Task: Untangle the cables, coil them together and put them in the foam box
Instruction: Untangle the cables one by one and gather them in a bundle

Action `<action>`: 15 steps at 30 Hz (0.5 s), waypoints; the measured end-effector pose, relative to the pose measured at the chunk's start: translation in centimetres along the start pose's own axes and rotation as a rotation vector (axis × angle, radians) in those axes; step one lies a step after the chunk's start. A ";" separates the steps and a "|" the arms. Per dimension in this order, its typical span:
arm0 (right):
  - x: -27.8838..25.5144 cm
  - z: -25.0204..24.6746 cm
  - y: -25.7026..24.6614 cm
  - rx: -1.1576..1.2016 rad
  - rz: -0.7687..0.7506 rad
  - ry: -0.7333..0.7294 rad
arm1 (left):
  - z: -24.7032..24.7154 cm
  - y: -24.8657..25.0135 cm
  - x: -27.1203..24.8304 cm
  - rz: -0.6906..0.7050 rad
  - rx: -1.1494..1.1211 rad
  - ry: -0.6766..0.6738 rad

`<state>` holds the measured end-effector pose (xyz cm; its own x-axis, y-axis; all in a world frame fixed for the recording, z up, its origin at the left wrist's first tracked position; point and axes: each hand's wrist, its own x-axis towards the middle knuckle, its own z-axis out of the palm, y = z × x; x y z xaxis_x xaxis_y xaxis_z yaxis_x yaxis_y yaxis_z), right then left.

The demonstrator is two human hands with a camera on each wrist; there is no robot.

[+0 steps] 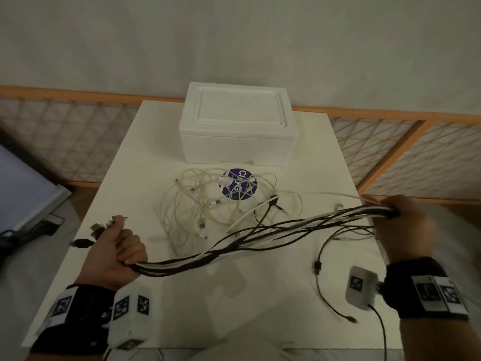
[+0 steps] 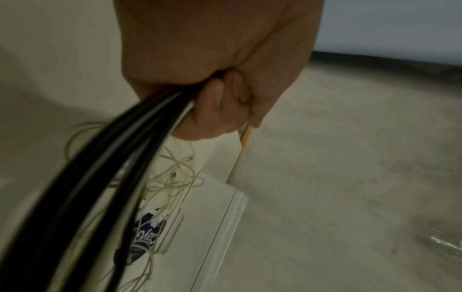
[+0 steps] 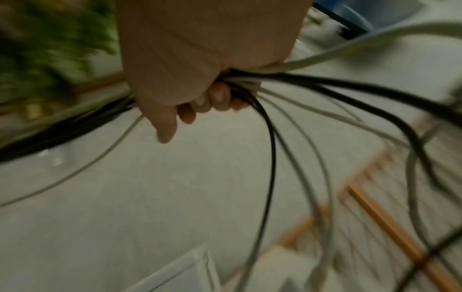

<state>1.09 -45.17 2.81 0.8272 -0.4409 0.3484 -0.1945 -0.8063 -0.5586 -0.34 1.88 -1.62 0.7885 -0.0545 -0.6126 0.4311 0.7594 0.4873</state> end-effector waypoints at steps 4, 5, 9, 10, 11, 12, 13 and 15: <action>2.4 -3.5 1.1 -0.296 -0.380 0.281 | 0.7 -1.4 -0.6 -0.090 0.017 -0.085; 2.6 -3.7 1.5 -0.311 -0.415 0.286 | 1.0 -1.8 -0.7 -0.100 0.028 -0.089; 2.2 -0.9 2.2 -0.512 -0.393 -0.139 | 0.7 -2.8 -0.4 -0.121 0.036 -0.046; 1.9 0.6 2.9 -0.625 -0.308 -0.423 | 0.3 -2.9 -0.3 -0.127 0.032 -0.031; 1.4 2.1 3.8 -0.729 -0.227 -0.702 | -0.1 -3.0 -0.2 -0.129 0.026 -0.016; 0.7 3.4 4.6 -0.779 -0.166 -0.945 | -0.4 -3.1 -0.2 -0.131 0.023 -0.002; 0.0 4.2 5.2 -0.775 -0.095 -1.122 | -0.6 -3.1 -0.2 -0.134 0.023 0.007; -0.7 5.1 5.9 -0.679 -0.022 -1.258 | -0.6 -3.4 -0.4 -0.135 0.032 0.003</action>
<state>2.02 -47.60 -4.57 0.6725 -0.0791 -0.7359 -0.0888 -0.9957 0.0258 -2.38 -0.28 -3.45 0.7211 -0.1528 -0.6758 0.5470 0.7242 0.4199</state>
